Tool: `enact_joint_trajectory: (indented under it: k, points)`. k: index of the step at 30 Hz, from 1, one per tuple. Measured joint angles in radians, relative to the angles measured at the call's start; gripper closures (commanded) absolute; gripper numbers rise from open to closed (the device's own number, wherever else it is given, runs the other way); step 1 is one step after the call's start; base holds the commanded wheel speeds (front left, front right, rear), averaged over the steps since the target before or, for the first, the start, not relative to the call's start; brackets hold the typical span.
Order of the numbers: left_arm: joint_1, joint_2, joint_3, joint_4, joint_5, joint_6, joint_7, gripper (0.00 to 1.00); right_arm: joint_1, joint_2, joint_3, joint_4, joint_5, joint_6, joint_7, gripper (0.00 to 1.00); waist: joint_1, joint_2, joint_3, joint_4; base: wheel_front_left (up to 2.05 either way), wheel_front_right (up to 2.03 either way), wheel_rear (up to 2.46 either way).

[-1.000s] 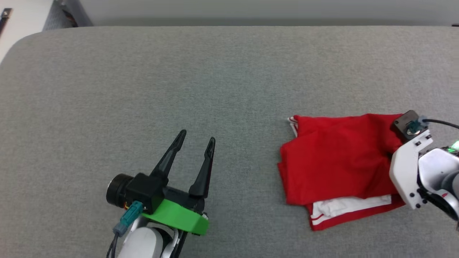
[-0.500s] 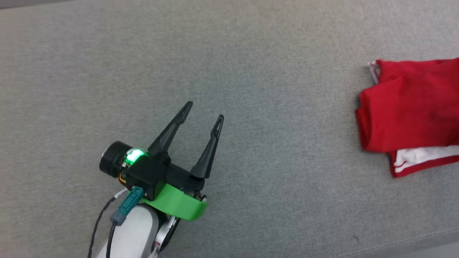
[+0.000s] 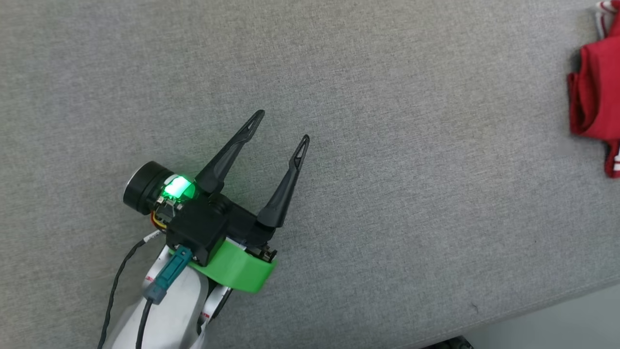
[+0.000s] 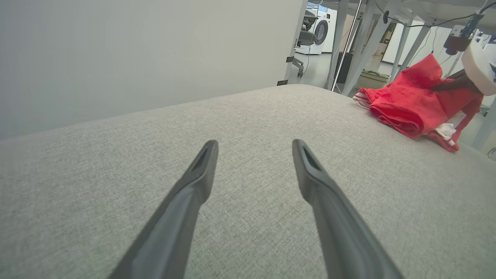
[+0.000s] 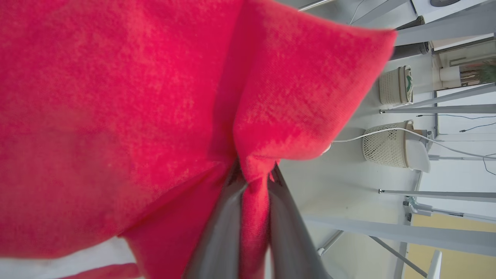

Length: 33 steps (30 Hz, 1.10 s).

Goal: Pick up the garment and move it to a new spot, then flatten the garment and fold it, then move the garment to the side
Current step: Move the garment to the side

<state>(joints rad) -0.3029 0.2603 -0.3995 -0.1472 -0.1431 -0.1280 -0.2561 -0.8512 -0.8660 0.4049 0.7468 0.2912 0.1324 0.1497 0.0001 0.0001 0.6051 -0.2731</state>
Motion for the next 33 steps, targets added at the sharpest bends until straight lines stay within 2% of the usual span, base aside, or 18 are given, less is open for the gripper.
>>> enact_joint_trajectory:
  k: [8, 9, 10, 11, 15, 22, 28, 33]
  points:
    - [-0.028, -0.002, -0.01, -0.004, -0.001, 0.0, 0.0, 0.0, -0.081, 0.029, -0.016, 0.153, -0.031, 0.0, -0.071, 1.0, -0.0001, 0.0, 0.037, 0.009, 0.0, 0.0, 0.0]
    - [-0.028, -0.003, -0.01, -0.004, -0.002, 0.0, 0.0, 0.0, -0.088, 0.035, -0.017, 0.166, -0.031, 0.0, -0.077, 0.86, 0.0, -0.0001, 0.037, 0.013, 0.0, 0.0, 0.0]
    - [-0.029, -0.005, -0.011, -0.003, -0.004, 0.0, 0.0, 0.0, -0.094, 0.04, -0.016, 0.173, -0.034, 0.0, -0.087, 0.5, 0.0, 0.0, 0.036, 0.017, 0.0, 0.0, 0.0]
    - [-0.029, -0.007, -0.011, -0.002, -0.006, 0.0, 0.0, 0.0, -0.101, 0.043, -0.015, 0.185, -0.04, 0.0, -0.095, 0.0, 0.0, 0.0, 0.035, 0.021, 0.0, 0.0, 0.0]
    - [-0.032, -0.021, -0.008, 0.004, -0.013, 0.0, 0.0, 0.0, -0.124, 0.055, -0.012, 0.217, -0.051, 0.0, -0.126, 0.0, 0.0, 0.0, 0.018, 0.035, 0.0, 0.0, 0.0]
    - [-0.024, -0.085, 0.032, 0.034, -0.037, 0.0, 0.0, 0.0, -0.134, 0.059, 0.013, 0.221, -0.032, 0.0, -0.201, 0.0, 0.0, 0.0, -0.054, 0.062, 0.0, 0.0, 0.0]
    - [0.03, -0.132, 0.099, 0.069, -0.065, 0.0, 0.0, 0.0, -0.128, 0.086, 0.042, 0.126, 0.079, 0.0, -0.268, 0.0, -0.0001, -0.0001, -0.151, 0.095, 0.0, 0.0, 0.0]
    - [0.094, -0.156, 0.178, 0.098, -0.084, 0.0, 0.0, 0.0, -0.057, 0.124, 0.041, 0.003, 0.199, 0.0, -0.316, 0.0, -0.0002, -0.0001, -0.244, 0.13, 0.0, 0.0, 0.0]
